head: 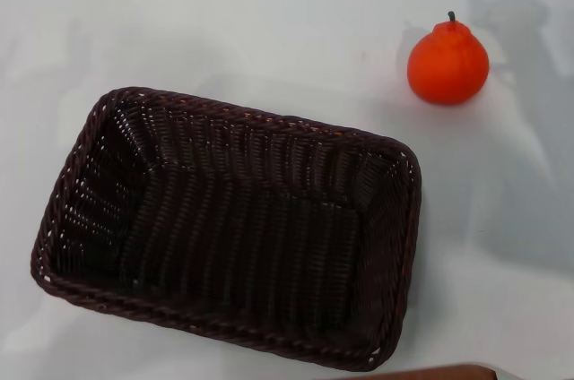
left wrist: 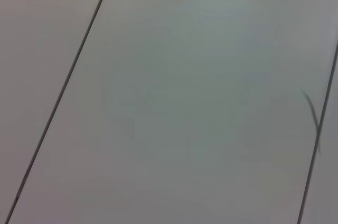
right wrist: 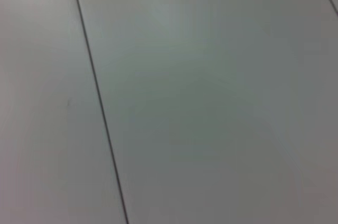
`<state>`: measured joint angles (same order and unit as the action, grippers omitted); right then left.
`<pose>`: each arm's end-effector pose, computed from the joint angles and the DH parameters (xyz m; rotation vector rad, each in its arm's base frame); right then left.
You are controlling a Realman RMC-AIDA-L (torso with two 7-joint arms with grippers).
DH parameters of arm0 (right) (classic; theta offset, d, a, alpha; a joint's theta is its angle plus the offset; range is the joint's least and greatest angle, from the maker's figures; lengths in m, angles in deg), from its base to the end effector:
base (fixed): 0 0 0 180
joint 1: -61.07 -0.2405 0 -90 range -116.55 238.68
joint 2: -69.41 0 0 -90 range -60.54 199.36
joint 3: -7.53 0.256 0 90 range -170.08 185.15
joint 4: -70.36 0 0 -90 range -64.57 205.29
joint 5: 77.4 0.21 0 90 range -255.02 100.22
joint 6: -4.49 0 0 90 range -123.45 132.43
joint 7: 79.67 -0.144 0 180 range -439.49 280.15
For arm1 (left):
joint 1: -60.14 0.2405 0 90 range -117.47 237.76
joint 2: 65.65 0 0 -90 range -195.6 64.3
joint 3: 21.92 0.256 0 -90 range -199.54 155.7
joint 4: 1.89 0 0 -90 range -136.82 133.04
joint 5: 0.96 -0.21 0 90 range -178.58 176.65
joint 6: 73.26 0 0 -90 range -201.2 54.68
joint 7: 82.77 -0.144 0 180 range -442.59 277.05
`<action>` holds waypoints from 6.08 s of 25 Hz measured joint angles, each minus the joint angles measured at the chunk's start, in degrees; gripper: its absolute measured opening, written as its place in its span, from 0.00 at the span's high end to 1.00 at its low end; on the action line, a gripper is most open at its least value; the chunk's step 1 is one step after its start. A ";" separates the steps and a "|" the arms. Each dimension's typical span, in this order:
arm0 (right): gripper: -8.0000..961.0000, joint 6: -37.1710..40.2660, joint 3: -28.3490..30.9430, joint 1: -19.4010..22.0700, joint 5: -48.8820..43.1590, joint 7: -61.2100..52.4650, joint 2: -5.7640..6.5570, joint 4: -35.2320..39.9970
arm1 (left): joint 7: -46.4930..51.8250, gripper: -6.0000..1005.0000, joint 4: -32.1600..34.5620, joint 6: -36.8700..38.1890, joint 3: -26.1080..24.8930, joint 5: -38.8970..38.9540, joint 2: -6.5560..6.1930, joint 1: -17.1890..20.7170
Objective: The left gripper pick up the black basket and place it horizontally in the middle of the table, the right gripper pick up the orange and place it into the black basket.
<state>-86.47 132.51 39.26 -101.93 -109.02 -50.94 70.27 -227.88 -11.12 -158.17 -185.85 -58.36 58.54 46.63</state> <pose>0.3309 0.2852 0.0291 -0.5724 -1.4704 -1.4563 -0.3789 0.2424 0.0414 -1.2164 -0.6848 -0.9740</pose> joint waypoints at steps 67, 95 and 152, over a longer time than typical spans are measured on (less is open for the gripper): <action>0.53 -0.80 1.81 -1.07 0.35 -0.27 0.38 -0.87 | 107.56 0.16 -82.13 -20.04 33.64 -85.43 -0.29 -5.67; 0.53 0.82 3.06 -0.75 0.35 -0.27 0.38 -0.80 | 114.89 0.69 -82.58 -15.32 48.39 -92.96 -0.21 -6.40; 0.53 9.10 3.07 -2.10 0.00 -3.11 0.65 -11.96 | 133.02 0.74 -79.54 9.88 47.57 -63.75 -0.08 14.66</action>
<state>-77.37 135.58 37.15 -101.93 -112.12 -50.29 58.31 -94.85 -90.65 -148.29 -138.27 -122.11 58.46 61.28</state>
